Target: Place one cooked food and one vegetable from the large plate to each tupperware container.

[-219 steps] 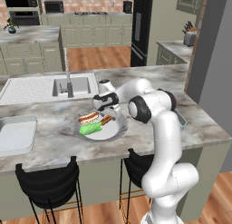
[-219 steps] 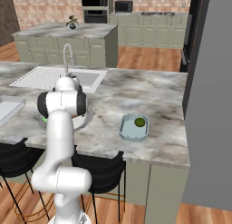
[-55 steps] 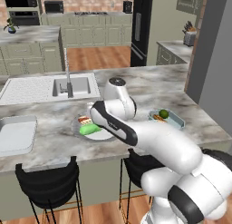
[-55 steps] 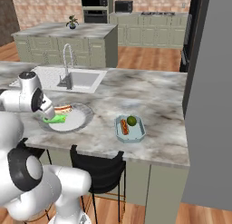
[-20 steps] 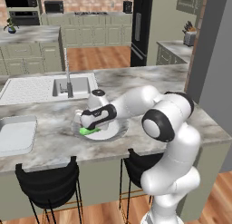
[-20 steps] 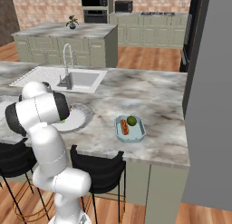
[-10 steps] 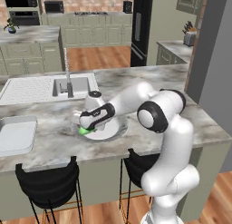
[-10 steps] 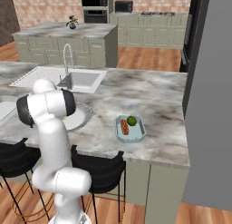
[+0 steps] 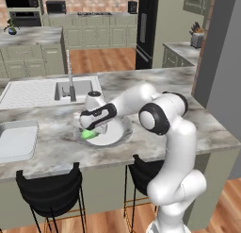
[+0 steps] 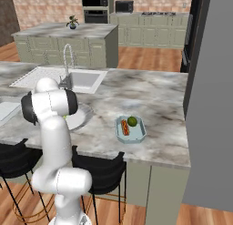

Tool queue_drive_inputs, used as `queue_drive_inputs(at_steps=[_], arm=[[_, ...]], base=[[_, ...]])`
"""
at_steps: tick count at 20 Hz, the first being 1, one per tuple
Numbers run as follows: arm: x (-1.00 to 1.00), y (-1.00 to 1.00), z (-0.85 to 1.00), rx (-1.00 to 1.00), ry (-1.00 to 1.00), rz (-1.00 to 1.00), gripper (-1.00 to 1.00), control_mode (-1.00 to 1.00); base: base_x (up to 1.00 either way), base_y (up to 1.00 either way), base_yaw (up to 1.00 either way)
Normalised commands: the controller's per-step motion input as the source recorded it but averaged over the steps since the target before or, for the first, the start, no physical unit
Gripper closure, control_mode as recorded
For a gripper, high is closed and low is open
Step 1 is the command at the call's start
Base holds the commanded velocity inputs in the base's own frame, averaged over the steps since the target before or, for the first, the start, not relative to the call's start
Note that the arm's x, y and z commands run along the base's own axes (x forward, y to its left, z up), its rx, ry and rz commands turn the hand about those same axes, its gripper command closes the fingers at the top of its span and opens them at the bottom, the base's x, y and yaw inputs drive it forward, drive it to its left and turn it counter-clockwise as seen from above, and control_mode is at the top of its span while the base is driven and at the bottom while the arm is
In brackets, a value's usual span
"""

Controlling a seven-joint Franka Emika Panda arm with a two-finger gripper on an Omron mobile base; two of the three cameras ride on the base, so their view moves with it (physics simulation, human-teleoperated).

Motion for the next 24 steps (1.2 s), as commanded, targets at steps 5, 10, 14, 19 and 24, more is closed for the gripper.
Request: queue_drive_inputs(at_steps=[5,10,14,19,24], arm=[[-0.02,-0.13,-0.53,-0.01,0.13,-0.06,1.00,-1.00],[-0.56,-0.36,-0.54,0.01,0.11,-0.03,1.00,-1.00],[-0.94,-0.26,0.13,0.05,-0.14,0.00,1.00,-1.00],[-0.89,-0.54,0.05,0.02,-0.15,0.00,1.00,-1.00],[-0.53,-0.71,0.51,0.12,-0.22,0.02,1.00,-1.00]], base=[[0.00,0.00,0.00],[0.00,0.00,0.00],[0.00,0.00,0.00],[0.00,0.00,0.00],[0.00,0.00,0.00]])
